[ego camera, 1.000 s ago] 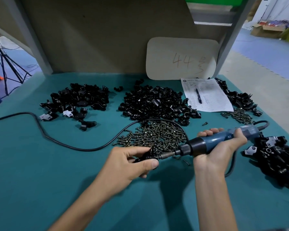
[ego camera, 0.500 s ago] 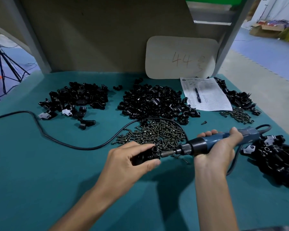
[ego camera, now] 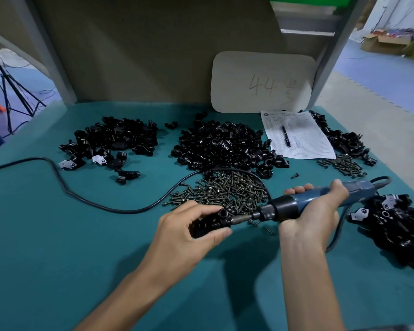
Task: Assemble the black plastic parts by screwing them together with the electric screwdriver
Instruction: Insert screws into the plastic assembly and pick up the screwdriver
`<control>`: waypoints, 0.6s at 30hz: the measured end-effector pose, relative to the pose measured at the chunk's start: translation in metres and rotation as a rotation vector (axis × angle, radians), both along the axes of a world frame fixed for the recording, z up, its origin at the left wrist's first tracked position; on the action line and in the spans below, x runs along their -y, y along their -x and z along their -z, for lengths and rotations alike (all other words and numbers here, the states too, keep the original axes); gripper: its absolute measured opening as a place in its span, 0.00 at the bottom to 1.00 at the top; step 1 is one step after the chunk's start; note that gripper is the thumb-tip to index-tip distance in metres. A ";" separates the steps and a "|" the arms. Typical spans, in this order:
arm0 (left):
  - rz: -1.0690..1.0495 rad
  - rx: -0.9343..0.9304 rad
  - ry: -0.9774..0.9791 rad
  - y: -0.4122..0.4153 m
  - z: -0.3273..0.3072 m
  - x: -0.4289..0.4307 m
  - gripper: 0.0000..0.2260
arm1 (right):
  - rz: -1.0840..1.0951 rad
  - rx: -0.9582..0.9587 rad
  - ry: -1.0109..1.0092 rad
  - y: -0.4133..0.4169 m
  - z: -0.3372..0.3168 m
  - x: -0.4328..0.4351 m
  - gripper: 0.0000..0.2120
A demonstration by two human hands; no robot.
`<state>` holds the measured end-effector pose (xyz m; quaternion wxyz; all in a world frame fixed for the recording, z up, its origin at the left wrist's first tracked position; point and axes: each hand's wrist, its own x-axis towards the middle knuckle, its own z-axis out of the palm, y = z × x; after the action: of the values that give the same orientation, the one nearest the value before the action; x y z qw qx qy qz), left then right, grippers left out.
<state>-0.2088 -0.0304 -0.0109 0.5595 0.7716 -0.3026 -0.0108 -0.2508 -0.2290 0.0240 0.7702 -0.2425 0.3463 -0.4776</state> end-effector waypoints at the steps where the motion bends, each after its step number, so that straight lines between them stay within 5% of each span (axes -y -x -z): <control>1: 0.000 0.001 0.001 0.000 0.000 0.000 0.14 | 0.000 0.040 -0.036 -0.002 0.002 0.003 0.14; 5: 0.015 -0.069 0.012 0.000 0.005 0.000 0.15 | -0.032 0.069 -0.046 -0.001 0.003 0.007 0.18; 10: 0.051 -0.488 0.166 0.002 0.009 0.010 0.15 | -0.095 0.077 0.126 -0.001 -0.001 0.010 0.19; 18: 0.082 -0.567 0.196 0.005 0.006 0.011 0.10 | -0.175 0.191 0.158 -0.001 0.003 0.016 0.30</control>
<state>-0.2137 -0.0413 -0.0169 0.6923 0.6674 -0.1651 -0.2191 -0.2503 -0.2452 0.0208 0.8168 -0.2852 0.2104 -0.4552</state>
